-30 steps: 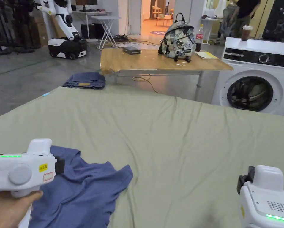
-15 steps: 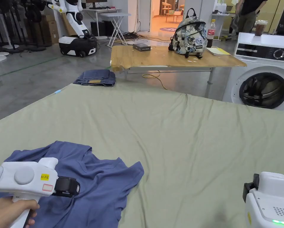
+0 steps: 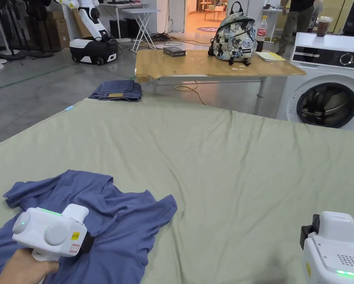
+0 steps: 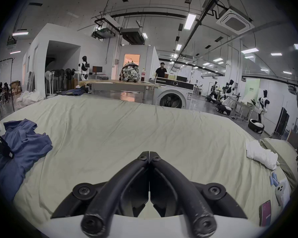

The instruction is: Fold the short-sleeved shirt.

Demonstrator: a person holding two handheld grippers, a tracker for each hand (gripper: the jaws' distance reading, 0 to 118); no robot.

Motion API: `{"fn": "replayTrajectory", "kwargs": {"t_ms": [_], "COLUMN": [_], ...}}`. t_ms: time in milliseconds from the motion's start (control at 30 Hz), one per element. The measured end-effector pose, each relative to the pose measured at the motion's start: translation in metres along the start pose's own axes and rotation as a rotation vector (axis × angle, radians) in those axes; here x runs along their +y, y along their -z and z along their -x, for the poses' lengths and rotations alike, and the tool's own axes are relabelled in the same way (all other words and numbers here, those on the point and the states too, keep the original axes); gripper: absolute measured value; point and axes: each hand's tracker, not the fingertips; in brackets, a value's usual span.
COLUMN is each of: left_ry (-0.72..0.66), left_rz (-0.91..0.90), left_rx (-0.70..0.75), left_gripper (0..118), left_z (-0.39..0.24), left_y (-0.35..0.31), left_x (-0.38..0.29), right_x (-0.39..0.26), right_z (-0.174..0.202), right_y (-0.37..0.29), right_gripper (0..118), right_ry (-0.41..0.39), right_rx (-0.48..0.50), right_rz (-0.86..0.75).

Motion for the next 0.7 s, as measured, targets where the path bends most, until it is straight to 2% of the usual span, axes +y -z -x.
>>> {"fn": "replayTrajectory", "kwargs": {"t_ms": [33, 67, 233, 433, 533, 700], "left_ry": [0.01, 0.007, -0.113, -0.203, -0.236, -0.206], "left_rz": [-0.002, 0.003, -0.078, -0.274, -0.36, -0.519], "left_rx": [0.015, 0.015, -0.063, -0.114, -0.117, -0.112], "left_gripper": [3, 2, 0, 0, 0, 0], "left_z": [-0.002, -0.002, 0.013, 0.03, 0.031, 0.026], "left_y": [0.0, 0.001, -0.01, -0.051, -0.083, -0.141], "left_x": [-0.002, -0.004, -0.009, 0.007, 0.026, 0.07], "right_x": [0.0, -0.001, -0.003, -0.002, 0.001, 0.009], "right_z": [0.001, 0.001, 0.003, 0.001, -0.003, -0.012], "right_y": [0.0, 0.0, 0.0, -0.001, -0.003, -0.012], "right_gripper": [0, 0, 0, 0, 0, 0], "right_ry": [-0.003, -0.004, 0.0, 0.013, 0.034, 0.056], "right_rx": [0.001, 0.003, 0.006, 0.0, -0.004, -0.019], "right_rz": [0.002, 0.003, 0.009, 0.004, -0.006, -0.035]}}
